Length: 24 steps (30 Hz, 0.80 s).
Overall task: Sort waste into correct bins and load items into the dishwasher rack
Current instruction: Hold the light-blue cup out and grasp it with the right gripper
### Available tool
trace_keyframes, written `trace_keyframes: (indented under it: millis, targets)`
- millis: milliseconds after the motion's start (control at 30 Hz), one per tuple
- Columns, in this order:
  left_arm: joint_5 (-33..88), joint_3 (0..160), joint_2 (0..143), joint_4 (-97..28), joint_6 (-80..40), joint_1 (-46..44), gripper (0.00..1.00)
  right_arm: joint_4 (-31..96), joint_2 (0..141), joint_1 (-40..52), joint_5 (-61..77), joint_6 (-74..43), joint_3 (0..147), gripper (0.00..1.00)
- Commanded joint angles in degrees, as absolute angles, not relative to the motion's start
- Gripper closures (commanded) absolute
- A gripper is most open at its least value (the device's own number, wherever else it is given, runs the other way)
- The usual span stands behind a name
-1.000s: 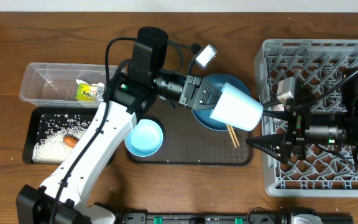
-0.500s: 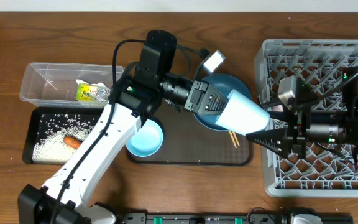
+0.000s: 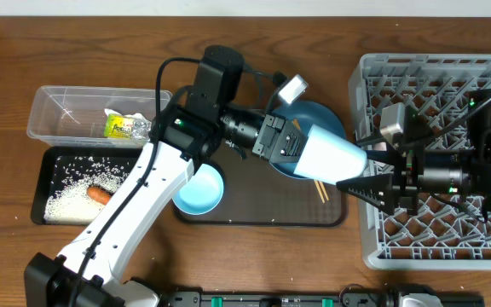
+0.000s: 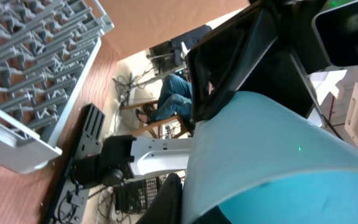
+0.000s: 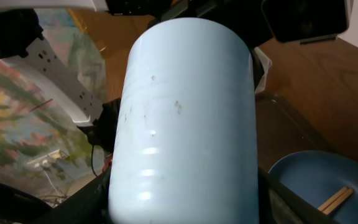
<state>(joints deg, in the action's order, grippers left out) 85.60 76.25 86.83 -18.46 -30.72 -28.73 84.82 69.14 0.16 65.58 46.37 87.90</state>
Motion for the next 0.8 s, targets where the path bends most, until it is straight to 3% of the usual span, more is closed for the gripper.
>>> trace_keyframes:
  millis: [0, 267, 500, 633, 767]
  targets:
    - [85.62, 76.23, 86.70, -21.52, -25.34, -31.24, 0.93, 82.89, 68.90, 0.82, 69.69, 46.76, 88.27, 0.60]
    - [77.14, 76.23, 86.72, -32.53, -18.90, -31.38, 0.88, 82.89, 68.90, 0.82, 69.65, 46.76, 88.27, 0.64]
    - [72.88, 76.23, 86.74, -33.82, -17.98, -31.31, 0.87, 82.91, 68.90, 0.82, 68.36, 46.74, 88.27, 0.65]
    - [65.34, 76.23, 86.74, -33.82, -17.98, -31.24, 0.73, 82.91, 68.90, 0.78, 67.29, 46.04, 88.27, 0.67]
    - [58.24, 76.23, 86.74, -33.85, -18.02, -30.15, 0.71, 82.89, 68.90, 0.64, 66.85, 45.69, 88.27, 0.68]
